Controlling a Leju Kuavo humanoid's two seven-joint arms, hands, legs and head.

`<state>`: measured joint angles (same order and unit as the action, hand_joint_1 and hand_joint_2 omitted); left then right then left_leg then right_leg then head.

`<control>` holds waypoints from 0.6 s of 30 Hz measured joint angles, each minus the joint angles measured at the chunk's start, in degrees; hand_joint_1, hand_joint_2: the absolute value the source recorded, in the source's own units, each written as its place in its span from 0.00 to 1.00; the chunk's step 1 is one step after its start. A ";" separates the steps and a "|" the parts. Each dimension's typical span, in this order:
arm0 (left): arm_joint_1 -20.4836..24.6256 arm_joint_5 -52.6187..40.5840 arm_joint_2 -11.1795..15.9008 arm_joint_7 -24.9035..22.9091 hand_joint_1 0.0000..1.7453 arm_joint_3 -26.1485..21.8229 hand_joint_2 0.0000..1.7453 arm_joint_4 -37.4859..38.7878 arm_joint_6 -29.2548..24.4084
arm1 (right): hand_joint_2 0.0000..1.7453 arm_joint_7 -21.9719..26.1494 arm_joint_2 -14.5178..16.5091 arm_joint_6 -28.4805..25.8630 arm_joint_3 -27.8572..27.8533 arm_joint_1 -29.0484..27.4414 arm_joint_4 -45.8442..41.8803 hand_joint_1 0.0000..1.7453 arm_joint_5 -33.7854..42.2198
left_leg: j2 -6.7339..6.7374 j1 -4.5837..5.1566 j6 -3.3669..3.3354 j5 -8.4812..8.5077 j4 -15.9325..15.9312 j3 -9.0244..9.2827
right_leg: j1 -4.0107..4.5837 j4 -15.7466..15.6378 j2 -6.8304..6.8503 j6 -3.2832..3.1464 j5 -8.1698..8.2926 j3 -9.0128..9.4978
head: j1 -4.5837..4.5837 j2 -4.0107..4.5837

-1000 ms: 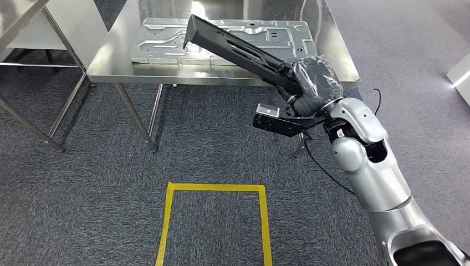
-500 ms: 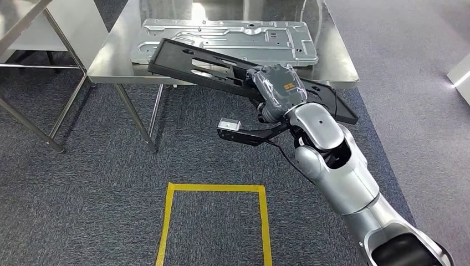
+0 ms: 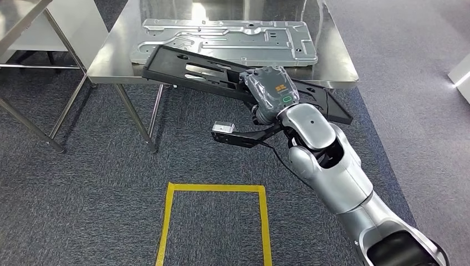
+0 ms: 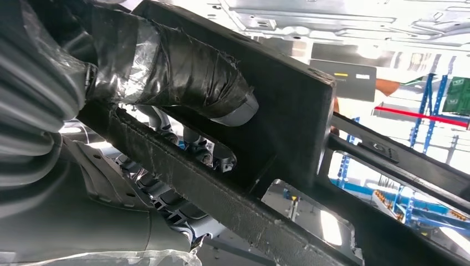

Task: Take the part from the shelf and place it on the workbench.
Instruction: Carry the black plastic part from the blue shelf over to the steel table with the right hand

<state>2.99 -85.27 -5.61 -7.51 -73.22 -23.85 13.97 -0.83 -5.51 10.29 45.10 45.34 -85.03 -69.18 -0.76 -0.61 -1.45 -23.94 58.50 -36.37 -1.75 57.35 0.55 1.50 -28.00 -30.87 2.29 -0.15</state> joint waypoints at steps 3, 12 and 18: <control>0.00 -0.03 0.13 0.15 0.00 0.00 1.00 0.27 -0.04 | 1.00 0.01 -0.02 0.13 0.07 0.18 0.15 1.00 -0.21 | 0.00 0.00 0.00 0.00 0.00 0.00 | -0.01 0.00 0.00 0.00 0.00 0.00 | 0.00 0.00; -0.10 -0.10 -0.16 0.98 0.00 0.02 1.00 0.49 0.89 | 1.00 1.81 -2.51 1.11 0.12 2.25 0.20 1.00 0.63 | 0.00 0.02 0.00 0.00 0.00 0.00 | -0.03 0.00 -0.02 0.01 0.01 0.00 | 0.00 0.00; -0.11 -0.08 -0.27 1.02 0.00 0.01 1.00 0.46 1.65 | 1.00 2.07 -2.97 1.46 0.27 3.58 0.23 1.00 0.96 | -0.01 0.39 -0.12 -0.15 0.18 -0.03 | -0.16 -0.10 -0.03 0.16 0.03 0.01 | 0.01 0.00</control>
<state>2.89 -85.36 -5.88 -6.49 -73.22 -23.39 15.62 1.24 -8.48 11.75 45.37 48.92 -84.80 -68.23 -0.77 -0.22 -1.56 -24.09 58.68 -36.40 -1.91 57.25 0.52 1.66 -27.96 -30.87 2.30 -0.15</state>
